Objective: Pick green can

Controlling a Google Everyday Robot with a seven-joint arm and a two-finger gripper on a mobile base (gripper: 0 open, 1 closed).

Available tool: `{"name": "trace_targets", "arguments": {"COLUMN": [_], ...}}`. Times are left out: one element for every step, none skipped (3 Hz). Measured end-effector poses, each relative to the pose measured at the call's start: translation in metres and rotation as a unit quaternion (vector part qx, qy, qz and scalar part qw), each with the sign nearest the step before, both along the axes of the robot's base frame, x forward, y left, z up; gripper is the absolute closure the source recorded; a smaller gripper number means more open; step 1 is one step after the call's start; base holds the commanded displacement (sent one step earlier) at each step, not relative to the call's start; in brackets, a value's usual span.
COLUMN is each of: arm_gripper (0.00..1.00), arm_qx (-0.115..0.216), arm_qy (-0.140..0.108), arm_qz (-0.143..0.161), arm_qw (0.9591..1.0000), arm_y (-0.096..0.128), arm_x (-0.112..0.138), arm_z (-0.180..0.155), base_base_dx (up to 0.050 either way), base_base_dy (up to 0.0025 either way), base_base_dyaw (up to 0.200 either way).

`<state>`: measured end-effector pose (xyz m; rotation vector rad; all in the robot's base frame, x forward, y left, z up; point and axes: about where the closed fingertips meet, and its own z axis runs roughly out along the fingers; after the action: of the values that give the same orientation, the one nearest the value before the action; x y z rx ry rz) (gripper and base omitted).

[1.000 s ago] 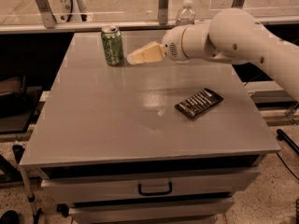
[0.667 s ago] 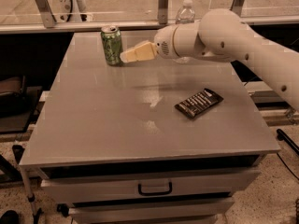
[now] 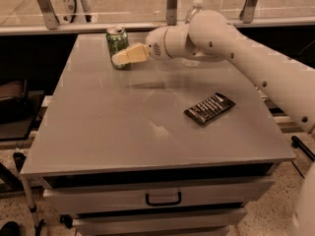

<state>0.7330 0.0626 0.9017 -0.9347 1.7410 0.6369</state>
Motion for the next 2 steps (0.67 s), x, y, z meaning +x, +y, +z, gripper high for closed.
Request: {"name": "trace_targets", "arguments": {"arm_gripper": [0.0,0.0], "arm_qx": [0.002,-0.004], "arm_qy": [-0.001,-0.004], "arm_qz": [0.022,0.029], "arm_qw": [0.9997,0.9996], "arm_y": [0.028,0.048], "arm_x": [0.011,0.023], "arm_z": [-0.001,0.001], "base_base_dx": [0.0,0.0], "base_base_dy": [0.0,0.0], "base_base_dyaw": [0.0,0.0]}}
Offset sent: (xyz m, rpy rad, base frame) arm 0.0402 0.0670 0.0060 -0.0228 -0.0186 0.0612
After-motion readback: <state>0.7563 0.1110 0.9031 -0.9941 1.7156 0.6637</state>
